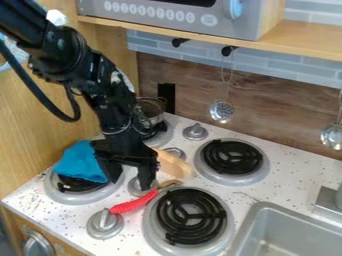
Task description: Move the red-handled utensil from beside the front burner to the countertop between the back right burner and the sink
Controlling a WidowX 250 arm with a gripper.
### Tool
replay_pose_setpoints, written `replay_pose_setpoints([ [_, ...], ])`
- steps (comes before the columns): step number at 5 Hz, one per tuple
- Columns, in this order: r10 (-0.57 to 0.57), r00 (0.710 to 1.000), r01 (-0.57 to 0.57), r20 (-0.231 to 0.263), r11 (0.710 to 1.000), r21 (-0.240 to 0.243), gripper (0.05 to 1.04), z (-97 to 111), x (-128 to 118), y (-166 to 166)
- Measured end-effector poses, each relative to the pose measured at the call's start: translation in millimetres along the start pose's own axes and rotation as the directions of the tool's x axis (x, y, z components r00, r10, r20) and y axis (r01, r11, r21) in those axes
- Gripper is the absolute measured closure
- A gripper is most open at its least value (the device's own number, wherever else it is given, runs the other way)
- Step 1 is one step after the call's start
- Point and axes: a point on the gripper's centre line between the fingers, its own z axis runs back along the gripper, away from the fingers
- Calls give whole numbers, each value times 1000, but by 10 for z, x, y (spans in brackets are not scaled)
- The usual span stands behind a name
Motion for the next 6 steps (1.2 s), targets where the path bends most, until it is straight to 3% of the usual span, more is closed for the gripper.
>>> replay_pose_setpoints([
  [2, -62, 997, 62, 39, 998, 4, 79, -325, 64, 9],
  [4, -129, 991, 128, 28, 992, 11, 79, -434, 86, -33],
  [6, -225, 974, 225, 9, 974, -8, 79, -465, -55, -89],
])
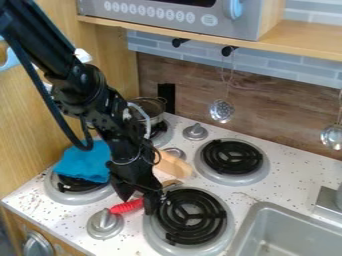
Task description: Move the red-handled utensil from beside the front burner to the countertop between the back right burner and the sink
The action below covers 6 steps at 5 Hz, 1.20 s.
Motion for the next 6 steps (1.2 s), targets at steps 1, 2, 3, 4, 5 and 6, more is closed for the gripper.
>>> replay_pose_setpoints([
  [1, -21, 1000, 21, 3, 999, 25, 79, -8, 5, 41],
  [2, -30, 1000, 30, 0, 999, 37, 79, -14, -3, 58],
  [3, -37, 999, 37, -6, 998, 45, 129, -31, -10, 81],
  [4, 19, 1000, -18, -13, 998, 64, 390, -166, 63, 139],
  [5, 15, 1000, -14, -19, 998, 69, 642, -178, 72, 143],
  [6, 16, 1000, -14, -23, 997, 76, 743, -186, 72, 156],
])
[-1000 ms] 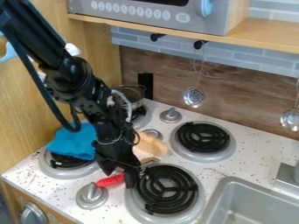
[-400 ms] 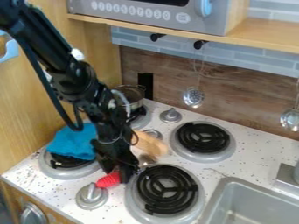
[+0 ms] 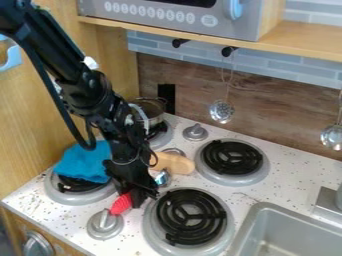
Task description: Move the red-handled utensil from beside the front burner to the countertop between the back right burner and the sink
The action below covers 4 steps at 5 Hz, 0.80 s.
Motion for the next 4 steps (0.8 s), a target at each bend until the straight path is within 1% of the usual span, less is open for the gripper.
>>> replay_pose_setpoints([
  [1, -2, 1000, 2, 3, 1000, -8, 796, 9, -20, -9],
  [2, 23, 999, -25, -24, 998, -65, 869, 78, -105, -110],
  [3, 64, 998, -61, 29, 992, -112, 875, 317, -36, -178],
  [4, 115, 988, -103, 99, 988, -117, 875, 563, 108, -236],
])
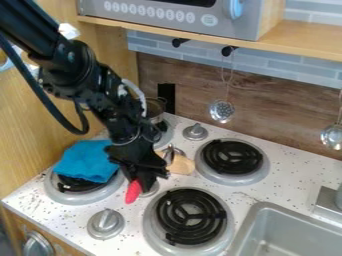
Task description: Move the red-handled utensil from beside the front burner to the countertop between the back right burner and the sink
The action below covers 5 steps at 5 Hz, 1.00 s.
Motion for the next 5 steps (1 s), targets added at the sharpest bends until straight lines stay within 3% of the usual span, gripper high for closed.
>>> replay_pose_setpoints([
  [1, 47, 997, -46, 59, 999, -18, 875, 84, 119, -238],
  [2, 83, 992, -82, 100, 997, -13, 875, 40, 327, -538],
  [3, 194, 974, -195, 117, 981, 2, 875, -88, 463, -738],
  [5, 261, 962, -262, 83, 965, 12, 875, -378, 830, -945],
])
